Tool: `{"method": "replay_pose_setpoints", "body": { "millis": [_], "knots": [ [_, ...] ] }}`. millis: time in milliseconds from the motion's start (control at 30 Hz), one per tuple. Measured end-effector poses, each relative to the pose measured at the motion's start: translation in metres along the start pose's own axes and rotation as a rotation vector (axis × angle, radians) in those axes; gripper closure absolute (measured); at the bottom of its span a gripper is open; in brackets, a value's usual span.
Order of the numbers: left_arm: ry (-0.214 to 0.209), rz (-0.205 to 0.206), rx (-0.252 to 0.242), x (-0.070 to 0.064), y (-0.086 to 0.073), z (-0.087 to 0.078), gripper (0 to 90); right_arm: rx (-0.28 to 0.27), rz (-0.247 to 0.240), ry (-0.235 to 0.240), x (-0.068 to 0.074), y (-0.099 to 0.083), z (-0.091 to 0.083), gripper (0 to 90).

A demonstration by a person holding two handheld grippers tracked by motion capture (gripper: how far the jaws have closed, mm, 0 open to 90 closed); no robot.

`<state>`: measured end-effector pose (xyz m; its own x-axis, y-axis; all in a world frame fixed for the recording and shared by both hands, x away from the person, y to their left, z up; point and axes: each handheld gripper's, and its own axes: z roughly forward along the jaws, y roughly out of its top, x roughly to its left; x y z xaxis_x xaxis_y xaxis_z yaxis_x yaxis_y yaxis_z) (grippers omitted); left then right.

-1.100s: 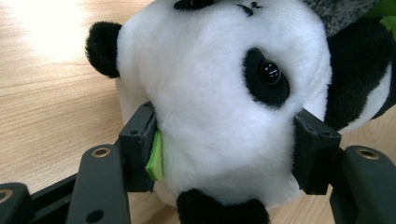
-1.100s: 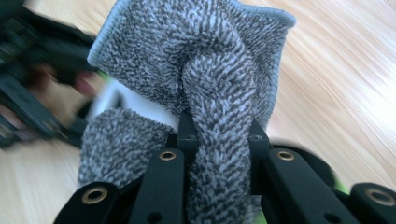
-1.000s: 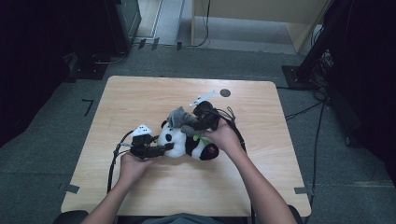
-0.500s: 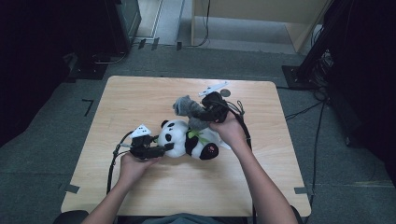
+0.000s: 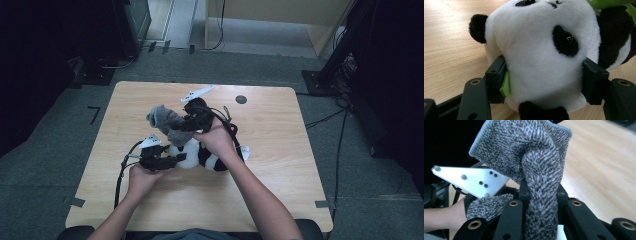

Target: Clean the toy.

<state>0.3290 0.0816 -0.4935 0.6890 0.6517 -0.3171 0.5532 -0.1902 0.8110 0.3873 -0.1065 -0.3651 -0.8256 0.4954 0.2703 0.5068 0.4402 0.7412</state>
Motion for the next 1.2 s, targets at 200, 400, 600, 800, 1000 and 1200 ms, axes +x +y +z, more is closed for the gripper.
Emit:
{"method": "replay_pose_setpoints", "body": {
  "millis": [200, 400, 600, 800, 1000, 1200],
  "knots": [
    [0.001, -0.012, 0.018, 0.001, 0.000, 0.000, 34.2, 0.137, 0.044, -0.043, -0.018, -0.026, 0.026, 75.7],
    [0.005, -0.012, 0.037, 0.001, 0.003, 0.000, 34.6, 0.111, 0.080, -0.103, -0.039, -0.034, 0.005, 75.6],
    [0.000, -0.031, 0.038, 0.002, 0.003, 0.000, 34.6, 0.165, 0.073, -0.213, -0.054, -0.047, -0.016, 76.2],
    [-0.001, -0.006, 0.045, -0.001, 0.003, 0.001, 34.6, 0.134, 0.067, -0.204, -0.059, -0.064, -0.031, 76.1],
    [-0.010, -0.009, 0.056, 0.001, 0.004, 0.000, 34.5, 0.116, 0.040, -0.229, -0.055, -0.068, -0.040, 75.6],
    [-0.012, -0.005, 0.062, 0.001, 0.004, 0.001, 34.6, 0.007, 0.079, -0.214, -0.056, -0.089, -0.059, 75.5]
  ]
}}
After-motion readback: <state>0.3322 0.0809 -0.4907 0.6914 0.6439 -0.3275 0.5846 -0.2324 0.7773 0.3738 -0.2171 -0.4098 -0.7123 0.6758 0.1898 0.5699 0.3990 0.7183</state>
